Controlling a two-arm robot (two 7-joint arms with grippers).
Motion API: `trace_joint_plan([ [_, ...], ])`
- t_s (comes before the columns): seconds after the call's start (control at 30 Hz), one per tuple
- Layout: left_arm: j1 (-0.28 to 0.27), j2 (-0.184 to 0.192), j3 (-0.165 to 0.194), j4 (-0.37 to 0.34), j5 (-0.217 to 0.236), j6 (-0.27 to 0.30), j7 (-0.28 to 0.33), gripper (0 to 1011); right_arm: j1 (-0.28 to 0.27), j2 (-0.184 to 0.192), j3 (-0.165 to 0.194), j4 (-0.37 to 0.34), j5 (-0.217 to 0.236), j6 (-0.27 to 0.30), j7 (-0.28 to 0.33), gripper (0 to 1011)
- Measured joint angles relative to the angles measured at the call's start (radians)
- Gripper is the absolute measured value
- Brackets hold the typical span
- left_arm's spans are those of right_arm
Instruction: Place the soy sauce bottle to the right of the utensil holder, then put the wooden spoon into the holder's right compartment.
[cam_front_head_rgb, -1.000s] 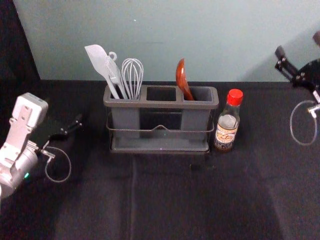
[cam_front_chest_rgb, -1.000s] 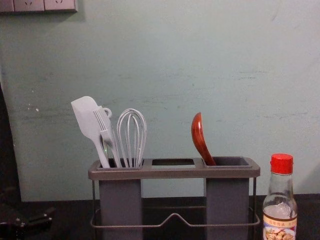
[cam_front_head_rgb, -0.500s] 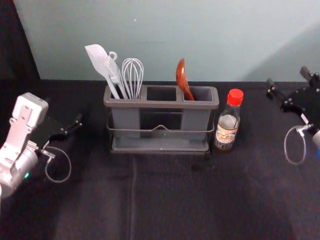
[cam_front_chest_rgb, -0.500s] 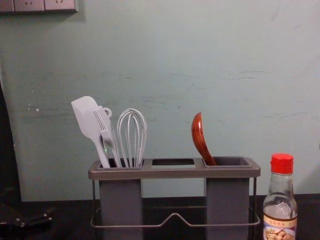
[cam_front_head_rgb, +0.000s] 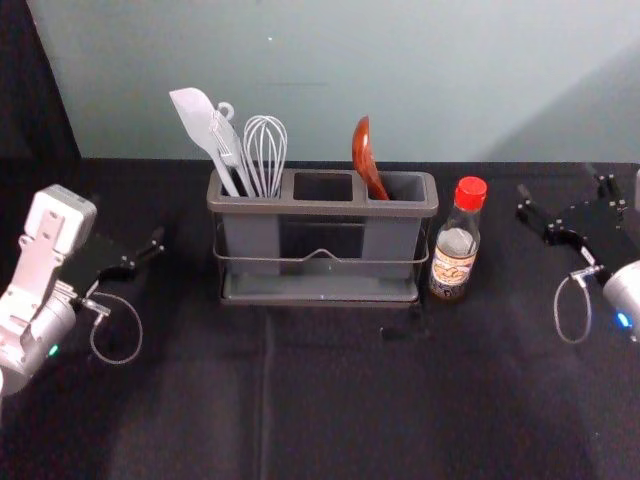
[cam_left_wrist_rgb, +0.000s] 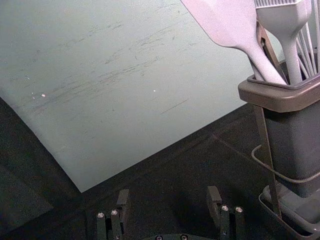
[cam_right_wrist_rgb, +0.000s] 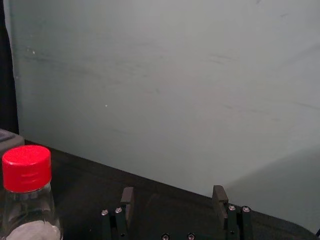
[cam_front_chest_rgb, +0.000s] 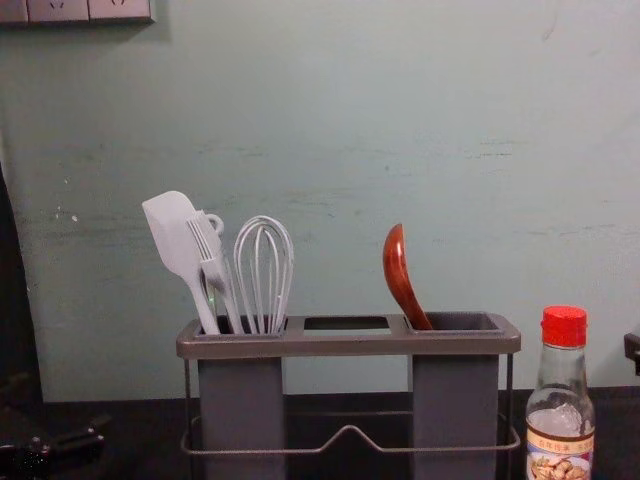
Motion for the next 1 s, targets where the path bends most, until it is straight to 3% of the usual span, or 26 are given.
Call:
trace_joint_plan([
  [0.2,0.000,0.000,0.000,0.000,0.000,0.000,0.000,1000,0.013,-0.012,-0.015,0.026,-0.007,0.003,-0.001,1002],
  [1.0,0.000,0.000,0.000,0.000,0.000,0.000,0.000,1000,0.011,-0.008,-0.010,0.021,-0.003,-0.001,0.001,1002],
])
